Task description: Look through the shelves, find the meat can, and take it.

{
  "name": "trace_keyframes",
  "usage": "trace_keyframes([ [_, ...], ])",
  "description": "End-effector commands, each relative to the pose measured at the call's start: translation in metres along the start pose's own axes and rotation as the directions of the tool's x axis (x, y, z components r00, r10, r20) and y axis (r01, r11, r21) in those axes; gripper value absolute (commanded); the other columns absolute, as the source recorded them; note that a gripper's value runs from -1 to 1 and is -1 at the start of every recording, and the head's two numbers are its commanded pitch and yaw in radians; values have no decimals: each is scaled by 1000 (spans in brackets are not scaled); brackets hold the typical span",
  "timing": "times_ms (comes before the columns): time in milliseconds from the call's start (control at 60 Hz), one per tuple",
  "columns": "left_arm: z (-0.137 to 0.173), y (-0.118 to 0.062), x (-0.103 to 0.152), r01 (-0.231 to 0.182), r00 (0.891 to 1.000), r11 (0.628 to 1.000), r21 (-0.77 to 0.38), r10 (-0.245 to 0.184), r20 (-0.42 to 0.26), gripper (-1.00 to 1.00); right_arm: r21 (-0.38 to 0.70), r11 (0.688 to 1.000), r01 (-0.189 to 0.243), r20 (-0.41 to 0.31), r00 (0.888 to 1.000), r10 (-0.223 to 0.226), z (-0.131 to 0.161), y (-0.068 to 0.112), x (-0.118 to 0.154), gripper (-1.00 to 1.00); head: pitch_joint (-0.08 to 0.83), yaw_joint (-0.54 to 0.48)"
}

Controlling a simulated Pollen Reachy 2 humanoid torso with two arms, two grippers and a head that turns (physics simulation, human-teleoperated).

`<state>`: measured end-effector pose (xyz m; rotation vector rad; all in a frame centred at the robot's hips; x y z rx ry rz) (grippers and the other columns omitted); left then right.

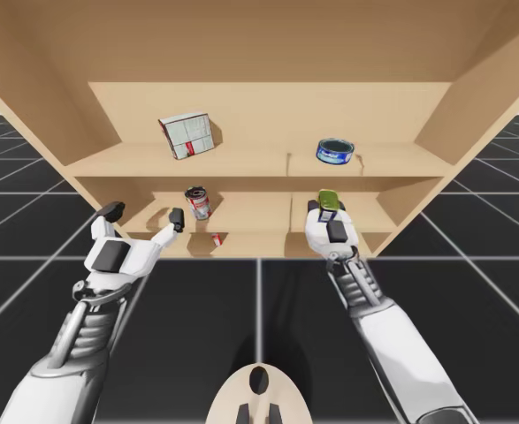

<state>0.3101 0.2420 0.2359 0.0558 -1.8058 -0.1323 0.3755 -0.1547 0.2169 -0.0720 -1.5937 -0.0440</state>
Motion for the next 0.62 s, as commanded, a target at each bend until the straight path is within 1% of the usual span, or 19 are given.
trace_keyframes([
  [17,0,0,0,1,1000,1000,1,-1,-1,-1000,12,999,50,-41,998,-49,6,14,-10,1000,465,-256],
  [133,0,0,0,1,1000,1000,2,-1,0,-1000,20,999,45,-13,999,-45,8,13,-4,1000,466,-258],
  [200,0,0,0,1,1000,1000,3,-1,1,-1000,30,999,39,34,999,-41,13,12,10,1000,465,-258],
  [250,0,1,0,1,1000,1000,4,-1,1,-1000,32,999,27,70,997,-30,18,10,21,1000,463,-258],
  [333,0,1,0,0,1000,1000,5,0,1,-1000,39,999,22,104,994,-26,28,8,37,1000,459,-260],
  [433,0,1,1,-2,1000,1000,7,2,2,-1000,54,998,18,166,986,-27,55,8,57,1000,458,-262],
  [500,0,1,1,-1,1000,1000,5,1,2,-1000,66,998,13,192,981,-25,71,8,64,1000,458,-262],
  [617,-1,1,0,0,1000,1000,5,0,1,-1000,99,995,18,184,982,-36,103,3,65,1000,454,-265],
])
